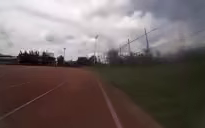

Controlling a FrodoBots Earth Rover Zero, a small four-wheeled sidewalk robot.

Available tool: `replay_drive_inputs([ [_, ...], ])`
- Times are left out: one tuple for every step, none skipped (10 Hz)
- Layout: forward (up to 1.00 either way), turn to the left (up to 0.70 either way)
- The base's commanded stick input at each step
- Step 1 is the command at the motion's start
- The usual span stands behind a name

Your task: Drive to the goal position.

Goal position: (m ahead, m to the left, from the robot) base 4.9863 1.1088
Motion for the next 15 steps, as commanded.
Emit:
replay_drive_inputs([
  [0.7, 0.0],
  [0.7, 0.0],
  [0.7, 0.0],
  [0.7, 0.0],
  [0.7, 0.0],
  [0.7, 0.0],
  [0.7, 0.0],
  [0.7, 0.0],
  [0.7, 0.0],
  [0.7, 0.06],
  [0.7, 0.16],
  [0.7, 0.31],
  [0.7, 0.35],
  [0.7, 0.31],
  [0.7, 0.06],
])
